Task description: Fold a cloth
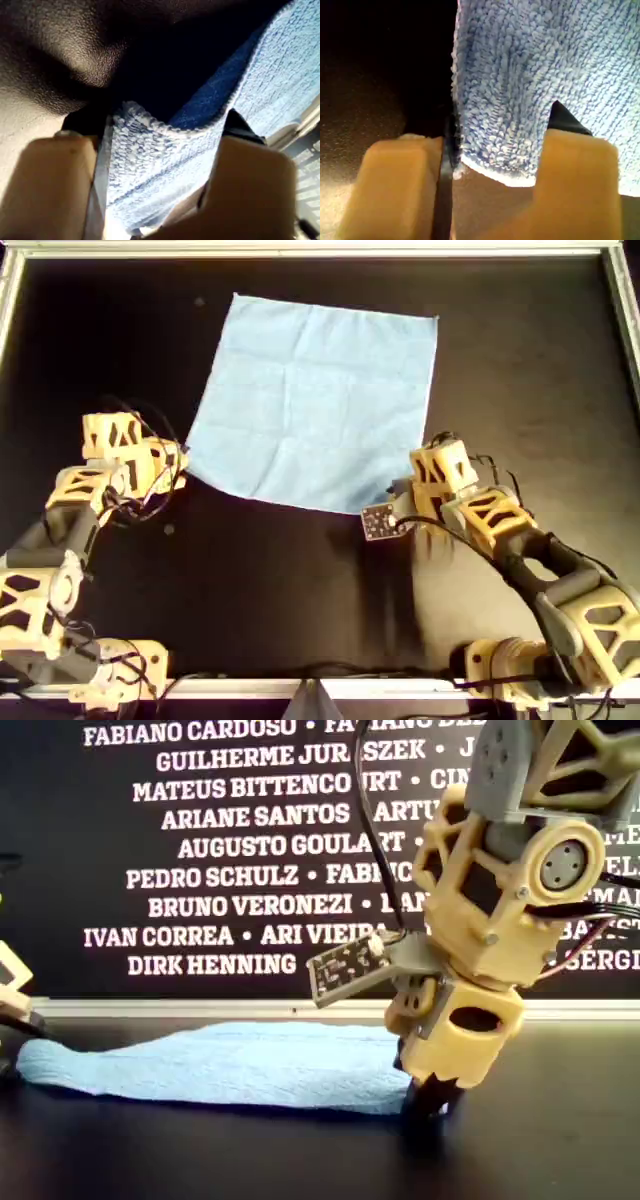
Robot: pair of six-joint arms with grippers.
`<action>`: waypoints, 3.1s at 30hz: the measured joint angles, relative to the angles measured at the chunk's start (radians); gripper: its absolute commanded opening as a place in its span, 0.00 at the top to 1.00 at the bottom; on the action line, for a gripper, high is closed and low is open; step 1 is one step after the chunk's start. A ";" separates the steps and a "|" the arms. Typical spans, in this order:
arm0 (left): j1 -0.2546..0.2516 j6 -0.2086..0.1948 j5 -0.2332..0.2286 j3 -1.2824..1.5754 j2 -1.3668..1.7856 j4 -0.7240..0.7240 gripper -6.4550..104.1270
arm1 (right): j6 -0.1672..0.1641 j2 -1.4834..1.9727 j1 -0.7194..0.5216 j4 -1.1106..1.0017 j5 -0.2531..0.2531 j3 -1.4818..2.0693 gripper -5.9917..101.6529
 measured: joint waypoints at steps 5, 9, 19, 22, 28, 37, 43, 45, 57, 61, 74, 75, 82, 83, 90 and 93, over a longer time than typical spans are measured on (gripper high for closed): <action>-0.020 -0.002 0.000 -0.005 0.000 0.002 0.58 | 0.000 0.000 0.000 -0.002 0.000 0.000 0.58; -0.021 -0.002 0.000 -0.009 -0.002 0.002 0.82 | 0.000 -0.002 0.000 -0.002 0.000 -0.009 0.78; -0.023 -0.005 0.000 -0.011 -0.002 0.002 0.95 | 0.000 -0.008 -0.003 -0.002 0.000 -0.020 0.94; -0.023 -0.003 0.000 -0.006 0.000 0.002 0.95 | -0.005 -0.008 -0.003 -0.002 0.000 -0.020 0.94; -0.037 -0.003 0.000 0.041 0.061 0.003 0.95 | -0.008 -0.008 -0.003 -0.002 0.000 -0.020 0.94; -0.043 -0.003 0.000 0.236 0.230 0.020 0.95 | -0.008 -0.008 -0.041 -0.002 0.000 -0.020 0.94; -0.043 -0.003 0.000 0.339 0.318 0.018 0.95 | -0.008 -0.008 -0.044 -0.002 0.000 -0.020 0.94; -0.043 -0.003 0.000 0.374 0.348 0.018 0.95 | -0.008 -0.008 -0.044 -0.002 0.000 -0.020 0.94; -0.043 -0.003 -0.006 0.370 0.408 0.009 0.95 | -0.017 -0.014 -0.058 -0.002 0.002 -0.066 0.94; -0.043 -0.003 -0.006 0.267 0.408 0.009 0.95 | -0.017 -0.014 -0.112 -0.002 0.003 -0.172 0.94; -0.044 -0.003 -0.006 -0.017 0.336 0.009 0.95 | -0.017 -0.038 -0.167 -0.002 0.009 -0.456 0.94; -0.044 -0.003 -0.008 -0.040 0.305 0.009 0.95 | -0.017 -0.061 -0.167 -0.002 0.012 -0.482 0.94; -0.044 -0.003 -0.009 -0.238 0.054 0.009 0.95 | -0.017 -0.293 -0.175 -0.002 0.015 -0.706 0.94; -0.044 -0.003 -0.009 -0.265 0.031 0.009 0.95 | -0.017 -0.330 -0.175 -0.002 0.015 -0.746 0.94; -0.044 -0.003 -0.009 -0.476 -0.127 0.006 0.95 | -0.018 -0.560 -0.175 -0.002 0.015 -1.039 0.94; -0.044 -0.003 -0.009 -0.565 -0.184 0.006 0.95 | -0.018 -0.649 -0.178 -0.002 0.015 -1.166 0.94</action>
